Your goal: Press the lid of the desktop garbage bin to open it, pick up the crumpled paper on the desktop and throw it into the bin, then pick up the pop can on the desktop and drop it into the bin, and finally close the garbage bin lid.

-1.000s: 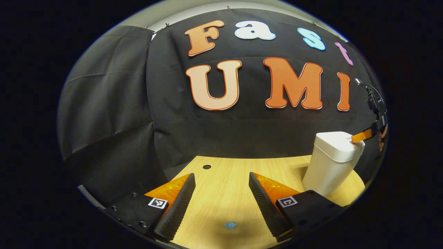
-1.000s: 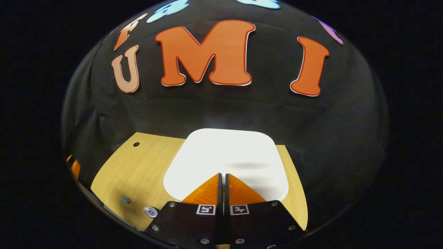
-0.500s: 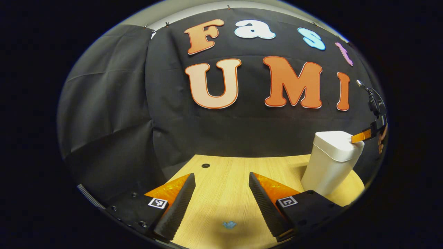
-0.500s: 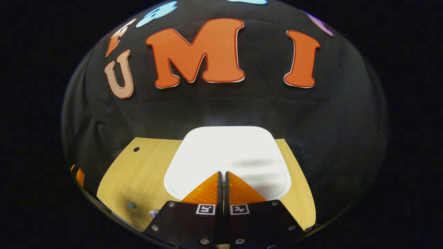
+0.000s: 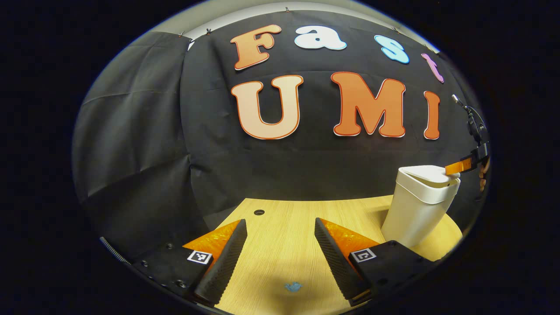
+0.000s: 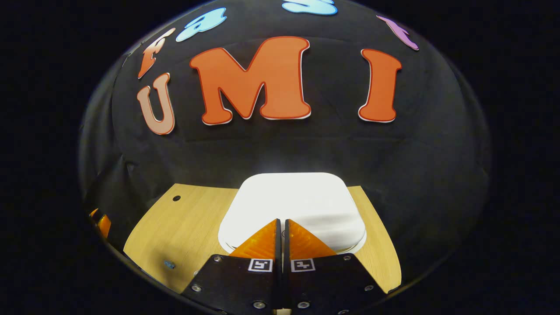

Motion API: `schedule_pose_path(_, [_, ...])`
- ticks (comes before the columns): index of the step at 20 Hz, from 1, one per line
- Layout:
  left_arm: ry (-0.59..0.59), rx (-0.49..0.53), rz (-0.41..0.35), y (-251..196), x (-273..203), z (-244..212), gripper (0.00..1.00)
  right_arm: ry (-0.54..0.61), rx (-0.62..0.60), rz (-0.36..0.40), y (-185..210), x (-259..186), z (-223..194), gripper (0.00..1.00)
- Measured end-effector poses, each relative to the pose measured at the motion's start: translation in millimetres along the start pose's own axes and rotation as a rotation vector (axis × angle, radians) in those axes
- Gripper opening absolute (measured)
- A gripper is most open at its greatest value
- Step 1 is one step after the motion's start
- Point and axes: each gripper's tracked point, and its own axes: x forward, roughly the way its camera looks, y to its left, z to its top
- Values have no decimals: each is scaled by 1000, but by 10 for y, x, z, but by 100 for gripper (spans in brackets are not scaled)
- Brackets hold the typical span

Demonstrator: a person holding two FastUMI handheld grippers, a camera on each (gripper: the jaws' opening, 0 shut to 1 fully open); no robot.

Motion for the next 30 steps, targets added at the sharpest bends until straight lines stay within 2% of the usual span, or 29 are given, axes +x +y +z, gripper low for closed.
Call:
schedule_pose_path(5, [48,-7,-4,69,147,-134,99,-109,-41,-22,6,-190,237,1])
schedule_pose_path(6, [58,-13,-9,75,160,-166,96,-134,-61,-33,-2,-221,277,1])
schedule_pose_path(8, [85,-3,-8,96,200,-255,99,-163,-94,-85,-62,-279,295,1])
schedule_pose_path(12, [126,2,-34,50,254,-390,99,-244,-97,-89,39,-446,394,10])
schedule_pose_path(13, [133,6,-43,37,271,-407,99,-264,-96,-86,49,-493,414,17])
schedule_pose_path(14, [141,10,-53,6,288,-440,99,-277,-98,-91,47,-520,421,18])
schedule_pose_path(15, [153,13,-65,-27,301,-469,99,-282,-100,-90,56,-548,400,26])
schedule_pose_path(17, [180,13,-91,-81,351,-549,99,-280,-97,-61,154,-586,320,28])
schedule_pose_path(18, [198,16,-105,-103,363,-602,99,-282,-93,-49,196,-608,275,33])
schedule_pose_path(19, [220,24,-114,-131,388,-673,99,-284,-83,-37,243,-629,225,47])
schedule_pose_path(21, [263,42,-126,-183,396,-811,99,-277,-81,-5,387,-670,66,64])
schedule_pose_path(23, [308,44,-145,-202,410,-922,99,-252,-100,20,511,-696,-122,76])
schedule_pose_path(25, [350,57,-161,-215,434,-1033,99,-217,-103,36,625,-701,-307,82])
schedule_pose_path(30, [452,56,-202,-265,414,-1257,97,-143,-120,100,970,-697,-707,87])
